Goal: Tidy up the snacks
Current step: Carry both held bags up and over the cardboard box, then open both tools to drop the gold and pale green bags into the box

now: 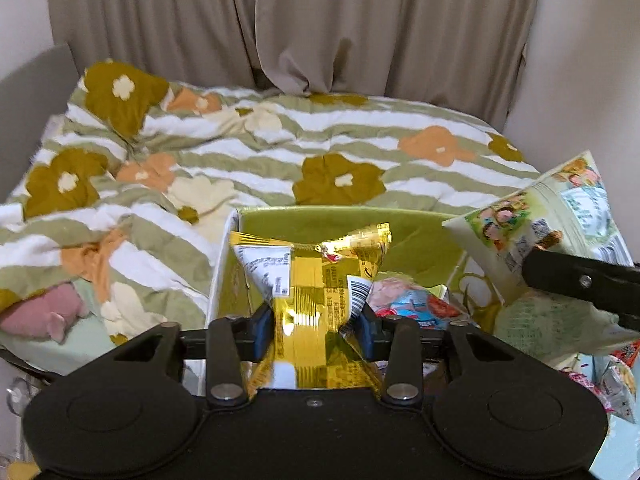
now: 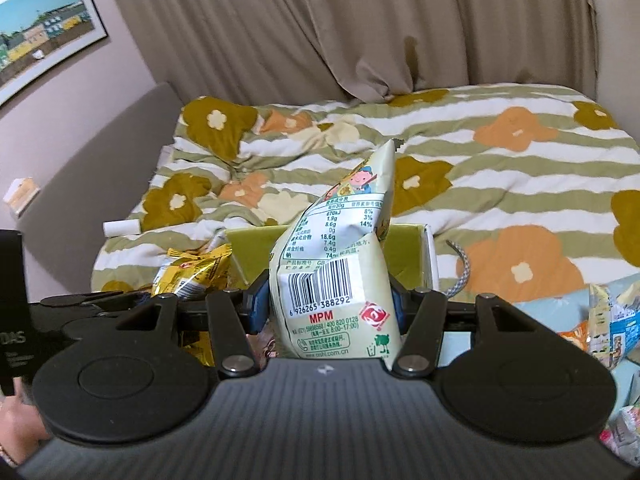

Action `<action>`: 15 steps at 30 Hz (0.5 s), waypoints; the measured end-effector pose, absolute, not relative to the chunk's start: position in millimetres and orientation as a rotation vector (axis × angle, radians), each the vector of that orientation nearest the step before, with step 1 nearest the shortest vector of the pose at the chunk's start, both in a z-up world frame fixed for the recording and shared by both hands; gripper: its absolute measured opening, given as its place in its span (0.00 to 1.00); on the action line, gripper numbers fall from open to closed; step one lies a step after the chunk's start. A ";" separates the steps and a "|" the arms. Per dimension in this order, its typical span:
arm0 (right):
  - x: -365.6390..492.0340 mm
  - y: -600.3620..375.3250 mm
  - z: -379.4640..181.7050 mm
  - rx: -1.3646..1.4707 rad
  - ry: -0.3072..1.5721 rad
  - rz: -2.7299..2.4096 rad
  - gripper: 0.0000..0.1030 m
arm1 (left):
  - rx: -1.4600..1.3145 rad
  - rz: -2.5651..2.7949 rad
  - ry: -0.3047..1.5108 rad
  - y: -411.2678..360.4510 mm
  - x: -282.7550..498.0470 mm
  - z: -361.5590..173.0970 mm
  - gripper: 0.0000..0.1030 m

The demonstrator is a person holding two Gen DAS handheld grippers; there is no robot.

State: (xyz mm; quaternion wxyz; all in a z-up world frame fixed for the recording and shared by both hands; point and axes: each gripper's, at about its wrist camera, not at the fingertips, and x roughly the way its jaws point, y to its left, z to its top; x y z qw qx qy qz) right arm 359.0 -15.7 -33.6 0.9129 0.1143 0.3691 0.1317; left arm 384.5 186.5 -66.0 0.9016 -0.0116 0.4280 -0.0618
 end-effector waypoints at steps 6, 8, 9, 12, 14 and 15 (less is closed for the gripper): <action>370.3 -7.1 -41.3 0.220 0.787 0.250 0.68 | -0.050 -0.154 0.866 194.2 380.3 -70.0 1.00; 373.2 -5.7 -43.6 0.223 0.794 0.253 0.68 | -0.046 -0.145 0.865 196.1 374.0 -69.5 1.00; 373.8 -5.5 -44.7 0.227 0.796 0.256 0.68 | -0.050 -0.143 0.863 197.9 370.0 -69.3 1.00; 376.1 -3.2 -46.7 0.250 0.808 0.267 0.68 | -0.066 -0.143 0.859 201.9 359.7 -66.5 1.00; 378.1 -1.8 -47.7 0.270 0.819 0.284 0.69 | -0.064 -0.130 0.852 202.4 352.9 -63.0 1.00; 379.5 -1.3 -47.5 0.279 0.824 0.294 0.69 | -0.062 -0.122 0.847 202.7 350.1 -61.2 1.00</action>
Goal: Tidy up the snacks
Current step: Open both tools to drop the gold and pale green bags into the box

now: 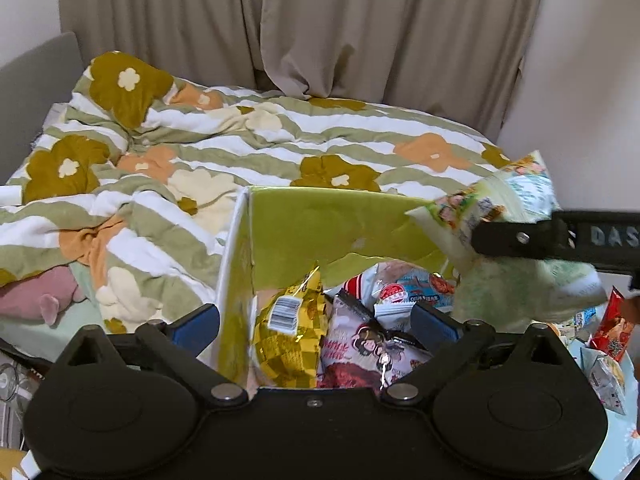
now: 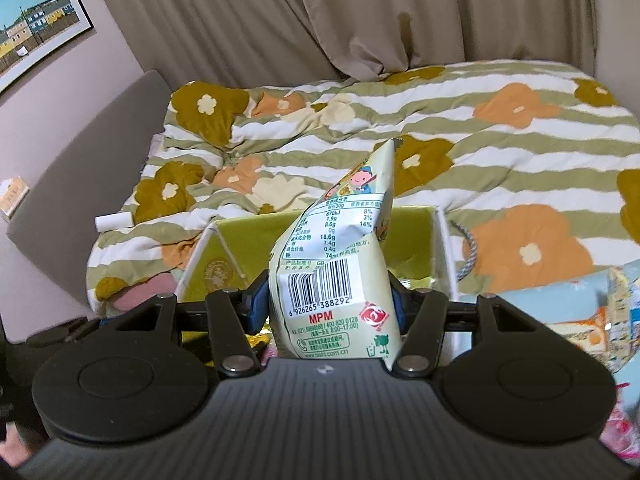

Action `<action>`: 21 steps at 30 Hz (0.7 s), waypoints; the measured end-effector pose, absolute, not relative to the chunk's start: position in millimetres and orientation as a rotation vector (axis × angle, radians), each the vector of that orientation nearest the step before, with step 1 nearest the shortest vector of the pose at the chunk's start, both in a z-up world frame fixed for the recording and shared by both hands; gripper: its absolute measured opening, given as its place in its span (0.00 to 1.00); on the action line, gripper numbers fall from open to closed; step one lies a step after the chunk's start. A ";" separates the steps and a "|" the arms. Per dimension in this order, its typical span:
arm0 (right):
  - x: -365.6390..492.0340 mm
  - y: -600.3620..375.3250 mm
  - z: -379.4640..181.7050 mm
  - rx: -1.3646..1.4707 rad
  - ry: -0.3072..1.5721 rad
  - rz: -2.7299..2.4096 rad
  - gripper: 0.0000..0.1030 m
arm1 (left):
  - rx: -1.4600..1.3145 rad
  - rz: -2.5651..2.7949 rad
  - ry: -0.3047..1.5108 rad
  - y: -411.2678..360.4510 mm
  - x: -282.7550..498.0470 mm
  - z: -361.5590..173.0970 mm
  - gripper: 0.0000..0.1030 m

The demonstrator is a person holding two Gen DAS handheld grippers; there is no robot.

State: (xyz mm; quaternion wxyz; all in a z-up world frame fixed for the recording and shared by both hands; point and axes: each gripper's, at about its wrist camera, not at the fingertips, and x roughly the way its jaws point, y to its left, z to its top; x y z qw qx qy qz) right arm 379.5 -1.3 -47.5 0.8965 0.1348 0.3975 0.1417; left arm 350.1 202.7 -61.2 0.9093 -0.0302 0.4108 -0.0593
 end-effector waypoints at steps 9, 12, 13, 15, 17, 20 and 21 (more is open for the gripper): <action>405.9 19.3 -49.6 0.303 0.859 0.397 0.70 | -0.049 -0.059 0.825 206.7 340.6 -54.2 1.00; 418.1 28.2 -55.8 0.320 0.873 0.430 0.72 | -0.061 -0.034 0.833 210.6 340.5 -55.9 1.00; 421.9 29.4 -59.1 0.334 0.878 0.443 0.79 | -0.065 -0.026 0.836 211.5 341.0 -56.5 1.00; 428.7 29.6 -66.1 0.375 0.892 0.461 1.00 | -0.069 -0.016 0.844 212.1 340.8 -57.7 1.00; 430.3 26.7 -70.4 0.404 0.891 0.470 1.00 | -0.070 -0.009 0.850 211.6 340.5 -59.1 1.00; 428.5 22.5 -72.0 0.399 0.891 0.473 1.00 | -0.071 0.001 0.857 209.9 339.4 -60.7 1.00; 427.0 21.3 -71.9 0.390 0.889 0.472 1.00 | -0.073 0.003 0.857 208.7 338.7 -60.8 1.00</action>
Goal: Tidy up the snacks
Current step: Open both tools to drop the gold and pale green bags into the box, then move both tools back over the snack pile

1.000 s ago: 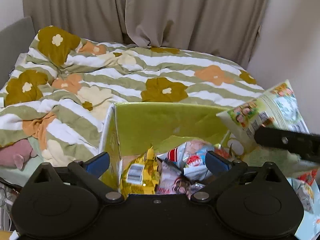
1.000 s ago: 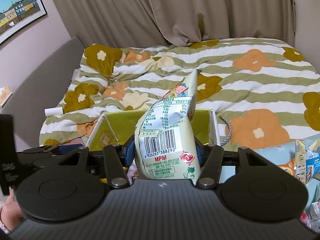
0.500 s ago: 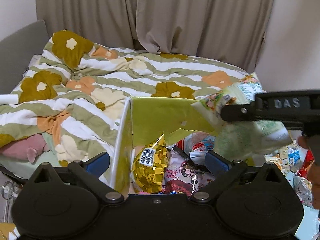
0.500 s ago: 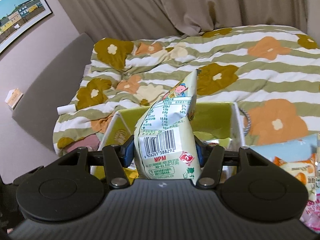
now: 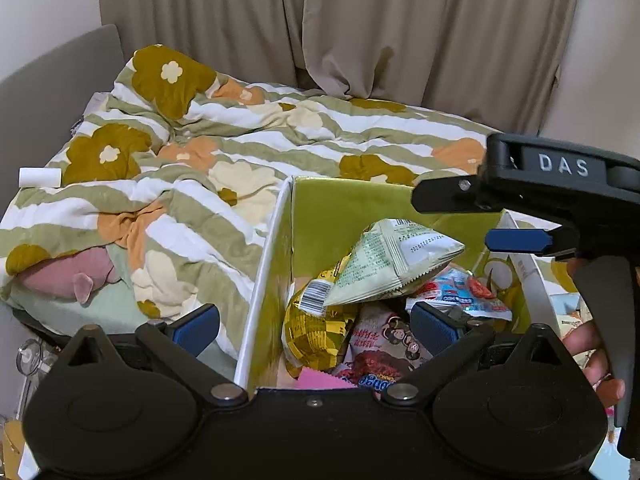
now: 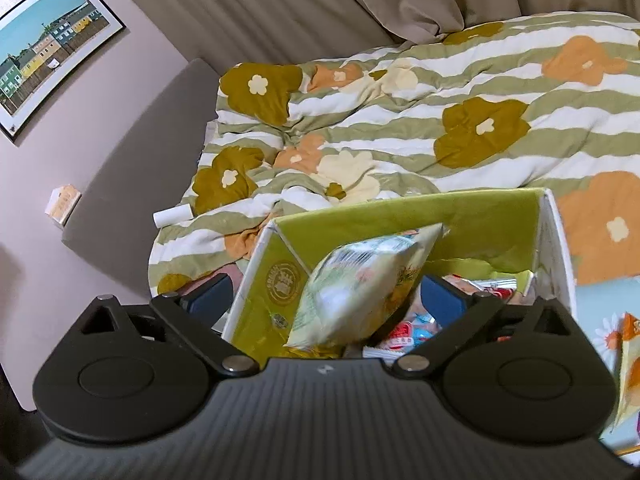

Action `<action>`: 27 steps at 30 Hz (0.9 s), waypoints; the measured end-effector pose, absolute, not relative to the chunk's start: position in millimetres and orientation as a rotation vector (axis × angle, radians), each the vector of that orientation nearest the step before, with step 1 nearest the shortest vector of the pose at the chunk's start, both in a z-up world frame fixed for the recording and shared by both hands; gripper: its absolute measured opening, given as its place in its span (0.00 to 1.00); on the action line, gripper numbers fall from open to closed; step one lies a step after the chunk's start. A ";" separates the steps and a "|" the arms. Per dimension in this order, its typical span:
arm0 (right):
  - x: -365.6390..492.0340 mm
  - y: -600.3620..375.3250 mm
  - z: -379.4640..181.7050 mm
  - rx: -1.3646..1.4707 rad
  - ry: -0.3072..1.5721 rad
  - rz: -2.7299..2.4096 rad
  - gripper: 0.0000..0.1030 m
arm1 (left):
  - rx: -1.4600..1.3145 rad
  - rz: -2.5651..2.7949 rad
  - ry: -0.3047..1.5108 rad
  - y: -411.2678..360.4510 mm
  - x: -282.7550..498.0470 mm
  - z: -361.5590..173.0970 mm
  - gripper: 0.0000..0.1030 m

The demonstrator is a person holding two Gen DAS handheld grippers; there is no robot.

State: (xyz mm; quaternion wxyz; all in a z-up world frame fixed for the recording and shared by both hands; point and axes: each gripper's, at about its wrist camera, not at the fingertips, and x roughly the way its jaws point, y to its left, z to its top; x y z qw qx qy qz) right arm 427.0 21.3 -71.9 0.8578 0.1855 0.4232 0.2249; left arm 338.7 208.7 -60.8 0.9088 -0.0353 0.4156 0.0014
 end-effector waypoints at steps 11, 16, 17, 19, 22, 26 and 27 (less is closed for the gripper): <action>401.3 2.7 -49.6 0.360 0.835 0.461 1.00 | -0.069 -0.007 0.817 201.7 322.9 -44.1 1.00; 375.5 -9.5 -25.7 0.345 0.788 0.443 1.00 | -0.053 -0.021 0.774 195.2 305.3 -26.0 1.00; 369.6 -13.0 -21.4 0.341 0.779 0.438 1.00 | -0.052 -0.023 0.767 193.5 302.0 -22.3 1.00; 354.8 -20.4 -11.6 0.332 0.757 0.413 1.00 | -0.052 -0.039 0.752 190.3 294.8 -14.9 1.00; 333.1 -32.6 -0.4 0.314 0.732 0.361 1.00 | -0.049 -0.070 0.734 183.8 284.3 -6.0 1.00; 303.9 -57.3 10.7 0.311 0.705 0.281 1.00 | -0.041 -0.127 0.716 169.6 272.3 2.5 1.00; 297.9 -64.1 12.7 0.314 0.700 0.266 1.00 | -0.040 -0.141 0.710 165.4 269.2 4.5 1.00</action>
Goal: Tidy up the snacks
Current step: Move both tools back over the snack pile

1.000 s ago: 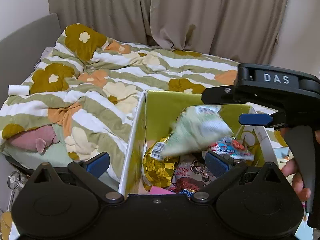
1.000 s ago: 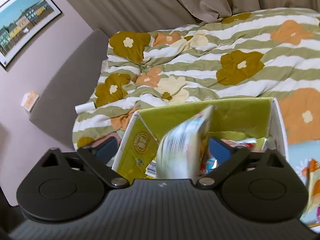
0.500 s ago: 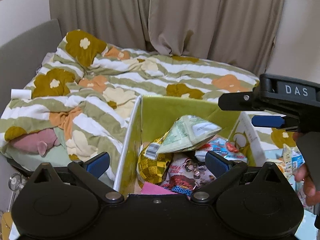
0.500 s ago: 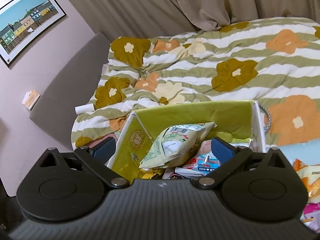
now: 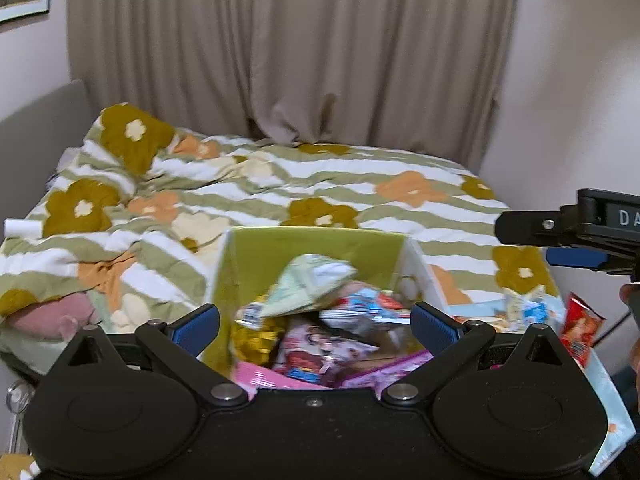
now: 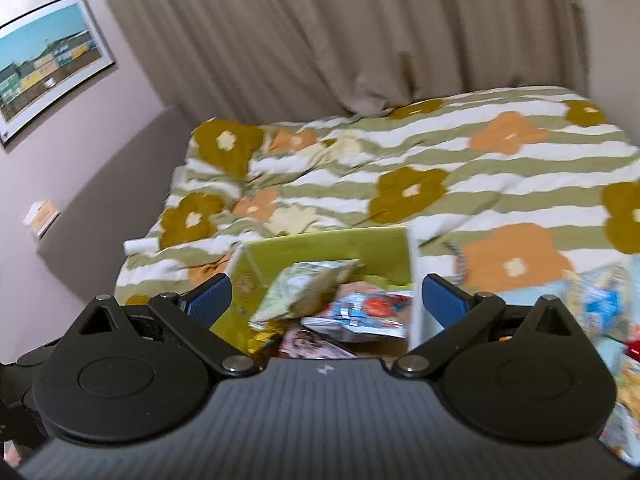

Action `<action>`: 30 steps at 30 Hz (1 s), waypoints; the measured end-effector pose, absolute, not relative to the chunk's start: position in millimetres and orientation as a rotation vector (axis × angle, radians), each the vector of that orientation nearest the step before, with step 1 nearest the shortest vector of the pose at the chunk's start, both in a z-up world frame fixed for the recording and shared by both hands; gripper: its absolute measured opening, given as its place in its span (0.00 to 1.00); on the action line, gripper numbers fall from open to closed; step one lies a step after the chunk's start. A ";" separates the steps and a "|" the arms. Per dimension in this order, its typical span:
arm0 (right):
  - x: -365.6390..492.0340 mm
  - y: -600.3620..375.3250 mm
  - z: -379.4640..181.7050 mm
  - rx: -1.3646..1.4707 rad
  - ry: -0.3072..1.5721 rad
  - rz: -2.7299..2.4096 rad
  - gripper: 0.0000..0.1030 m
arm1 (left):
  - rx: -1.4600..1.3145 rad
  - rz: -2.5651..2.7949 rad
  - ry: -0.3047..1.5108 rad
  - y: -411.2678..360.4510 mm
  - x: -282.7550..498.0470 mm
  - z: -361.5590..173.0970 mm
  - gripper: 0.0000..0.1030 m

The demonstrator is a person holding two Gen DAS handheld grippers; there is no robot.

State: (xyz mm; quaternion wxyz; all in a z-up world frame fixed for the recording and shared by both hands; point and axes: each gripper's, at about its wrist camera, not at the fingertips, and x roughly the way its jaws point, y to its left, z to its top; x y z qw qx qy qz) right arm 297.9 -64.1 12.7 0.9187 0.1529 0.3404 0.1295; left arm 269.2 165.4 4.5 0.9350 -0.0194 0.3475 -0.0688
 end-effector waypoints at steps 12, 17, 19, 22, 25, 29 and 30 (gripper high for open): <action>228.5 -176.4 13.6 0.254 0.645 0.084 1.00 | -0.008 -0.270 0.681 77.3 240.0 11.4 1.00; 216.6 -226.9 -1.7 0.243 0.681 0.076 1.00 | -0.004 -0.281 0.701 27.8 233.3 2.6 1.00; 215.3 -248.2 -9.7 0.242 0.698 0.076 1.00 | -0.006 -0.286 0.721 7.7 232.7 -4.0 1.00; 214.8 -275.4 -24.0 0.248 0.725 0.078 1.00 | -0.006 -0.286 0.751 -19.4 233.6 -16.9 1.00; 217.3 -299.7 -41.5 0.275 0.759 0.085 1.00 | -0.013 -0.274 0.780 -44.6 235.4 -30.9 1.00; 226.0 -326.6 -68.3 0.305 0.815 0.101 1.00 | -0.012 -0.272 0.822 -75.4 239.0 -55.0 1.00; 228.1 -331.7 -74.9 0.310 0.829 0.108 1.00 | -0.008 -0.271 0.830 -82.6 240.2 -60.6 1.00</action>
